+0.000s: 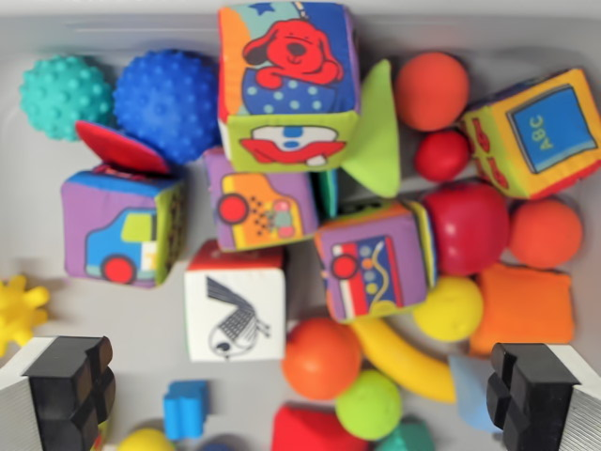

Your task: Pick an object from the bin

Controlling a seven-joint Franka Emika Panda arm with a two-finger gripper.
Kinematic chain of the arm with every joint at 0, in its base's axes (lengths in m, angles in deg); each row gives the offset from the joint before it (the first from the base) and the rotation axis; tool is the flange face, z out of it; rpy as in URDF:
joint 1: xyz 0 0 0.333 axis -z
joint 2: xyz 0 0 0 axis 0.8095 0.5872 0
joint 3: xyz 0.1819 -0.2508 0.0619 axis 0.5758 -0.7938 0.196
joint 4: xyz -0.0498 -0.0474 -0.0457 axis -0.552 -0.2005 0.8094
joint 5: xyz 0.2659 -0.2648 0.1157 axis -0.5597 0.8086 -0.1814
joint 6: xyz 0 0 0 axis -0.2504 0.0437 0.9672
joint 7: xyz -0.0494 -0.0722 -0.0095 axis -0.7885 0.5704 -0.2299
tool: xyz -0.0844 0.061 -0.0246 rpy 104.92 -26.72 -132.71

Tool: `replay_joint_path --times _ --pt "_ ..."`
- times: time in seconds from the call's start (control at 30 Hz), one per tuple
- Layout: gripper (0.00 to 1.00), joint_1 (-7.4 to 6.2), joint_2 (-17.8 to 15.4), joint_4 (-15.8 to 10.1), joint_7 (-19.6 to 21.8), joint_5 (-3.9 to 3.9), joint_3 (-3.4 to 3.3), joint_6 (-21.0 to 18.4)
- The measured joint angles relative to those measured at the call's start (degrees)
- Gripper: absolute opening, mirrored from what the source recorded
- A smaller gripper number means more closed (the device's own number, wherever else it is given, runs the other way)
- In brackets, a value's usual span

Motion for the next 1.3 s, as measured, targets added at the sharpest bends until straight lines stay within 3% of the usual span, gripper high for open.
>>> replay_joint_path --times 0.73,1.3 --pt "1.0 0.25 -0.2 -0.9 -0.1 0.0 -0.08 0.2" --pt "1.0 1.32 -2.2 -5.5 -0.7 -0.16 -0.93 2.4"
